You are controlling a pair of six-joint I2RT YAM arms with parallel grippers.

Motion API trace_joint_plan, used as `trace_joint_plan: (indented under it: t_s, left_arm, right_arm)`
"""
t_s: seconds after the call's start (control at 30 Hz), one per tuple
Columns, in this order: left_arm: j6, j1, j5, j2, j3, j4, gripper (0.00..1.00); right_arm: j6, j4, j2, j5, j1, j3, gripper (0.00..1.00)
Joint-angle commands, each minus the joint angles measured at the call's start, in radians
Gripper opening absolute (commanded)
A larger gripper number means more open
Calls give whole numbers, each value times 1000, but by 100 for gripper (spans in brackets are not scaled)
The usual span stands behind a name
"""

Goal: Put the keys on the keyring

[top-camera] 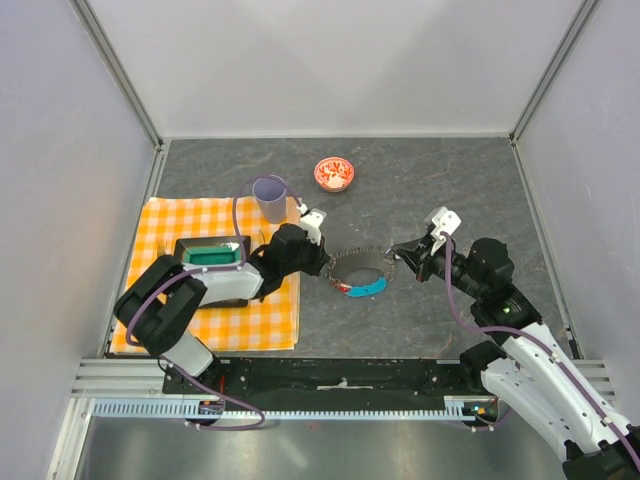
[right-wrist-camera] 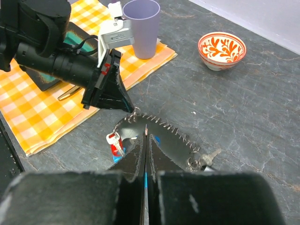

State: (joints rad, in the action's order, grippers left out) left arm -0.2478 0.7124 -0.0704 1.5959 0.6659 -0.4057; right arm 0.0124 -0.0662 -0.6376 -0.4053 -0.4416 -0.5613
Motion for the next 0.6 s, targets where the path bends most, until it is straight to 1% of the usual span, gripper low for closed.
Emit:
trace_joint_plan:
  t_s: [0.0, 0.07, 0.2, 0.27, 0.37, 0.43, 0.57]
  left_arm:
    - [-102, 28, -79, -73, -46, -12, 2]
    - [-88, 68, -112, -64, -51, -12, 2]
    - [-73, 88, -173, -45, -48, 1, 2]
    - [-73, 94, -174, -36, -32, 54, 2]
    - [-51, 111, -187, 16, 49, 163, 2]
    - [-50, 116, -183, 53, 64, 188, 2]
    - [-39, 117, -157, 46, 64, 194, 2]
  right_arm:
    - [-9, 57, 13, 5, -2, 11, 0]
    - [-9, 57, 19, 5, -3, 12, 0]
    - [-35, 59, 27, 3, -2, 17, 0]
    - [-37, 59, 32, 3, -2, 18, 0]
    - [-35, 57, 32, 5, -3, 20, 0]
    - [-35, 59, 32, 5, -3, 18, 0]
    - [-32, 54, 36, 8, -3, 18, 0]
